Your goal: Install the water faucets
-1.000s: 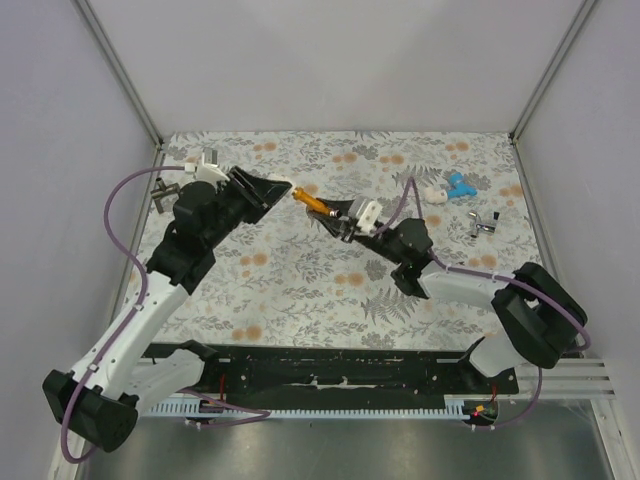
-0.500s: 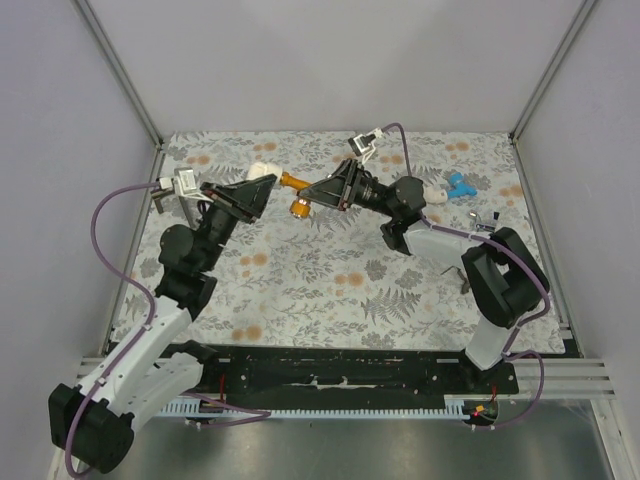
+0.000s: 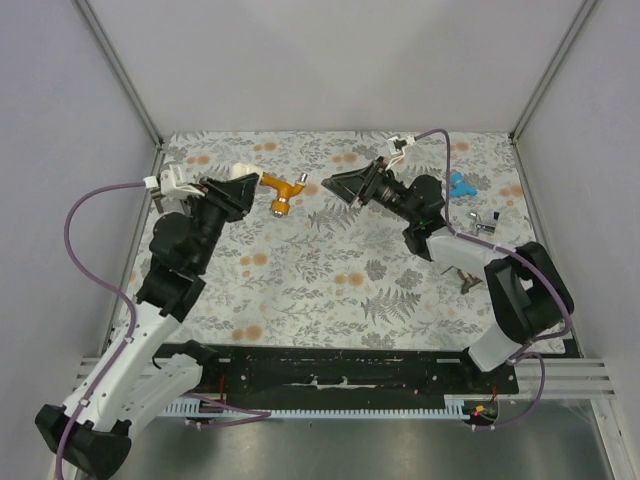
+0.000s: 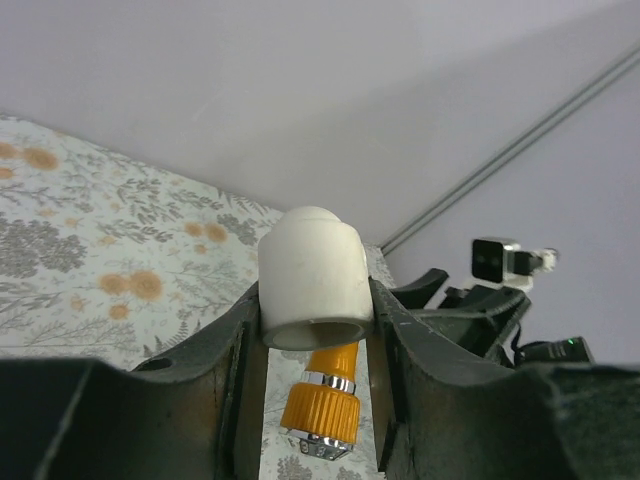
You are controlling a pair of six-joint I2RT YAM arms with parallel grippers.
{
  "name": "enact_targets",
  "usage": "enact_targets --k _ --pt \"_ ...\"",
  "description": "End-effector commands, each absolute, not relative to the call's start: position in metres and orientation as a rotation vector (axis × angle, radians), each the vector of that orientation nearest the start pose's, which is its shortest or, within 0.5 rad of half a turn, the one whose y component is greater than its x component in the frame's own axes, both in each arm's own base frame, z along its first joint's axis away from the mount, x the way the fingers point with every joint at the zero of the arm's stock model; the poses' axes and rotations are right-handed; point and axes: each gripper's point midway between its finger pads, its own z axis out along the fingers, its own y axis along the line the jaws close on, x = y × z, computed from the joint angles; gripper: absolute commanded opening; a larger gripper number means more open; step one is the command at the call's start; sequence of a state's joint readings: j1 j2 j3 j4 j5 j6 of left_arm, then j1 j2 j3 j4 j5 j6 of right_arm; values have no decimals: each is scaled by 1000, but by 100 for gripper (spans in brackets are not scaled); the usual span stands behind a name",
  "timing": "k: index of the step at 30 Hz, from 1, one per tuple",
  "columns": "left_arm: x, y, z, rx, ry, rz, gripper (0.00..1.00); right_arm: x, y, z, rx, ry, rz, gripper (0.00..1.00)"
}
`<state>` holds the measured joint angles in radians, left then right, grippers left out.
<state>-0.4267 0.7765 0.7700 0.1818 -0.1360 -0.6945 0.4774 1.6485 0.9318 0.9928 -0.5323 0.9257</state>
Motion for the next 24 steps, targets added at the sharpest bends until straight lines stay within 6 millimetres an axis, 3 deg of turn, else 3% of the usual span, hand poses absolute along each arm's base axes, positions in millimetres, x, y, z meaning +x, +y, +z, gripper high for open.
enact_targets --k 1,5,8,11,15,24 --pt "301 -118 382 -389 1477 -701 2 360 300 314 -458 1264 1082 71" --pt "303 -118 380 -440 1576 -677 2 342 299 320 -710 1090 759 72" --pt "305 -122 377 -454 1629 -685 2 330 308 317 -891 965 487 74" --pt "304 -126 376 -464 1657 -709 2 323 319 321 -973 870 335 74" --pt "305 -135 375 -485 1675 -767 2 309 339 325 -1042 761 258 75" --pt "304 -148 374 -502 1703 -856 2 290 383 293 -1226 689 236 76"
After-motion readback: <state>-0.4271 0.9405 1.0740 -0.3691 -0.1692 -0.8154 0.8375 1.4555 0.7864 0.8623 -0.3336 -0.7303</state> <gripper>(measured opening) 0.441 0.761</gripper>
